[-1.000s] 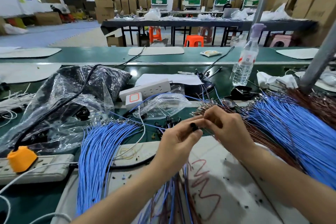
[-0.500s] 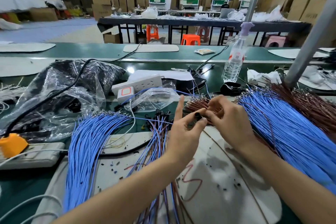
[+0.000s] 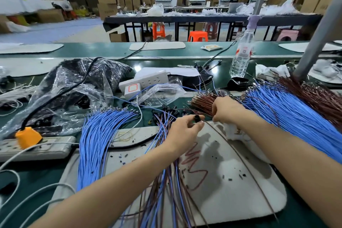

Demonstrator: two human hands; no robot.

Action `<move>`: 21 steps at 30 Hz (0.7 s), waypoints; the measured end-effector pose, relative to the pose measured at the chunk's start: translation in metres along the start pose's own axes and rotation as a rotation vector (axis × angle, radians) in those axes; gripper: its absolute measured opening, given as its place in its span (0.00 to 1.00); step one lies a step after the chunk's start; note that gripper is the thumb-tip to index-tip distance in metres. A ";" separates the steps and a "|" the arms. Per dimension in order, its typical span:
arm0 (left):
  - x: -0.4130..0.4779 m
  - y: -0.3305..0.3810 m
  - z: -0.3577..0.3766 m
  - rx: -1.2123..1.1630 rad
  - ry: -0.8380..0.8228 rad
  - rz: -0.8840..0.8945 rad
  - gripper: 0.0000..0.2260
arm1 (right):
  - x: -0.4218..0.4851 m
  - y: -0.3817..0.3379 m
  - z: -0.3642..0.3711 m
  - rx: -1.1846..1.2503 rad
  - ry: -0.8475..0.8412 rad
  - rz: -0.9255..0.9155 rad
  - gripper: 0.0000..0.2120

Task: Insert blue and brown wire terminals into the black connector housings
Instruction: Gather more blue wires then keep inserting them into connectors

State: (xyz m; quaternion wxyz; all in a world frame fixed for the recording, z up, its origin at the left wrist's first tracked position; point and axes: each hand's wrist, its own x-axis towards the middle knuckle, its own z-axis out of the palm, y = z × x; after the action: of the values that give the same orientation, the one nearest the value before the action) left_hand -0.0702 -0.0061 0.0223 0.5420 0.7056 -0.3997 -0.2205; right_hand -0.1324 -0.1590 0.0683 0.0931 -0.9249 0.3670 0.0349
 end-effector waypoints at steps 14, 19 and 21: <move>0.023 -0.006 0.005 -0.093 -0.014 0.080 0.12 | 0.007 0.034 -0.008 0.065 0.141 -0.234 0.05; 0.033 0.006 0.014 -0.244 -0.052 0.092 0.11 | -0.013 0.042 -0.011 0.292 0.117 -0.354 0.08; 0.037 0.012 0.016 -0.318 -0.058 0.060 0.10 | -0.016 0.044 -0.011 0.315 0.131 -0.360 0.06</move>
State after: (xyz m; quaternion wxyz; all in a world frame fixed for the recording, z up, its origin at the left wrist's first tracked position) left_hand -0.0643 -0.0468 0.0332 0.6415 0.5920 -0.3961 -0.2849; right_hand -0.1739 -0.1815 0.0747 0.2170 -0.9497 0.2025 -0.1000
